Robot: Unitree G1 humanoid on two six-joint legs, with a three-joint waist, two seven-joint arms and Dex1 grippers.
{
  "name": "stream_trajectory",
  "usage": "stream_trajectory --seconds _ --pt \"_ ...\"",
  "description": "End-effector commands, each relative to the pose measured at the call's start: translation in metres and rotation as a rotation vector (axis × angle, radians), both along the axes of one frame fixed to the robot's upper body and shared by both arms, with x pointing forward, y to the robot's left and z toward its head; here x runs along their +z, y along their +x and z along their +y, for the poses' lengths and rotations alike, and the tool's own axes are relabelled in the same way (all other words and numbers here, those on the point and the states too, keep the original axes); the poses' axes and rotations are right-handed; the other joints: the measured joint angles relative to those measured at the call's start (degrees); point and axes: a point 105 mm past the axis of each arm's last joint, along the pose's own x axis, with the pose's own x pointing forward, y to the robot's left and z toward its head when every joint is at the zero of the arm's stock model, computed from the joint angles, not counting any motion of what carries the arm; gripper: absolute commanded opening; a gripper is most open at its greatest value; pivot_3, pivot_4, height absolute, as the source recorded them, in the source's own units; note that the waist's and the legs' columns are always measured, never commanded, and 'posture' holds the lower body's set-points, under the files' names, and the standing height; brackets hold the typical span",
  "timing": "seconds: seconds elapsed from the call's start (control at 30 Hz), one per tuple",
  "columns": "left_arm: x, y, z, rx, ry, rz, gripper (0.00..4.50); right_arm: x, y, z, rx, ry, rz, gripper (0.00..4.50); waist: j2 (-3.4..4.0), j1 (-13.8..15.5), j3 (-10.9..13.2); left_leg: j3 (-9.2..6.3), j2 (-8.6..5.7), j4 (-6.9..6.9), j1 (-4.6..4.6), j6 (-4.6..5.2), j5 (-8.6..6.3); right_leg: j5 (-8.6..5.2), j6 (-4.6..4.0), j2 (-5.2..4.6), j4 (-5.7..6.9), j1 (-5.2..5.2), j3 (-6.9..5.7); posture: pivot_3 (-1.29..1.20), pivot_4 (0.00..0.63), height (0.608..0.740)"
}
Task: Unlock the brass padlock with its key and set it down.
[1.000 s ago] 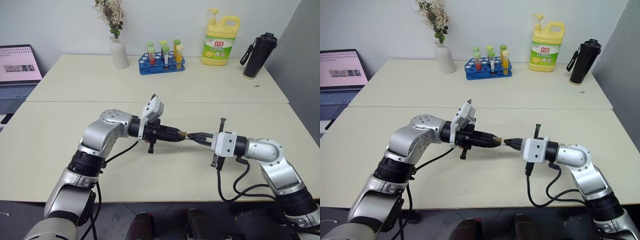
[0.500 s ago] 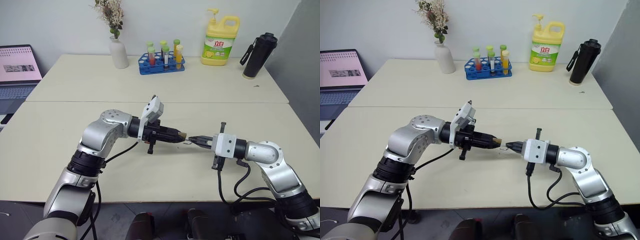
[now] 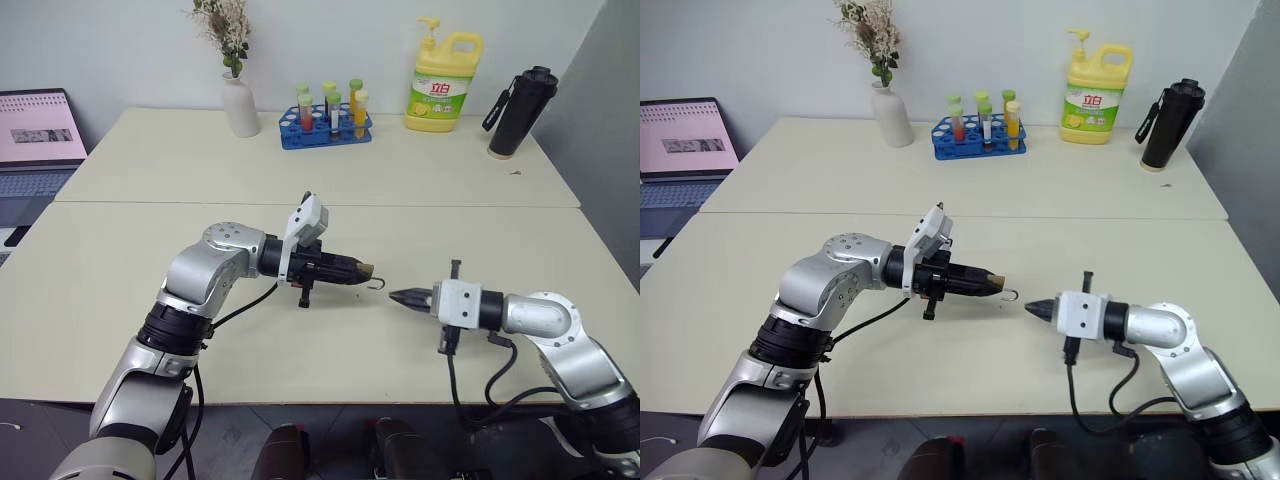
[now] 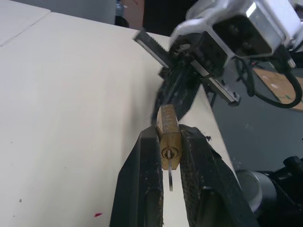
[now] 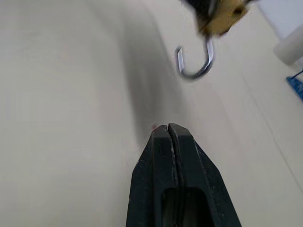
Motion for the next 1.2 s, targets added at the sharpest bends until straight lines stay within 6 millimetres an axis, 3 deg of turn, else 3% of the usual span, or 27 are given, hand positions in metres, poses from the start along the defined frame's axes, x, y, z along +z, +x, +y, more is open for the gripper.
stream_trajectory --seconds 0.03,0.2,0.3,0.67,1.17,1.2 --pt "-0.009 0.004 -0.001 0.056 0.016 -0.057 0.18 0.019 -0.003 -0.009 -0.031 0.029 -0.014 0.00 0.00 -0.01 0.00 0.01 0.00 0.00 0.00 0.00 0.00 0.00 0.00 0.00 0.00 0.00 0.01 0.00 0.150 0.740" --pt "-0.024 0.012 0.000 0.133 0.032 -0.052 0.18 0.028 -0.009 -0.009 -0.056 0.078 0.022 0.00 0.00 -0.09 0.00 -0.08 0.04 -0.01 0.01 0.00 0.00 0.00 0.00 0.01 0.03 0.00 0.04 0.00 0.150 0.740" --pt "-0.035 0.011 -0.002 0.151 0.032 -0.004 0.18 0.025 -0.022 -0.001 -0.014 0.092 0.104 0.57 0.00 -0.05 0.00 -0.10 0.04 -0.01 0.00 0.00 0.00 -0.06 0.09 0.02 0.03 0.01 0.04 0.00 0.150 0.740" --pt "-0.057 0.027 -0.010 0.224 0.027 0.073 0.18 0.020 -0.012 0.004 -0.104 0.146 0.163 4.46 0.00 -0.04 0.00 -0.05 0.00 0.01 -0.01 0.00 0.00 -0.06 0.11 0.01 0.01 0.01 0.00 0.00 0.150 0.740" --pt "-0.064 0.041 -0.018 0.270 0.036 0.147 0.18 0.018 -0.012 0.004 -0.116 0.152 0.162 4.50 -0.01 -0.06 0.00 -0.04 -0.01 -0.01 0.00 0.00 0.00 -0.06 0.11 0.02 0.01 0.01 -0.02 0.00 0.150 0.740" --pt "-0.063 0.045 -0.018 0.285 0.040 0.137 0.90 0.018 -0.012 0.004 -0.115 0.151 0.164 4.50 -0.01 -0.04 0.00 -0.05 -0.01 0.00 -0.01 0.00 0.00 -0.06 0.11 0.02 0.01 0.01 -0.02 0.00 0.150 0.740"
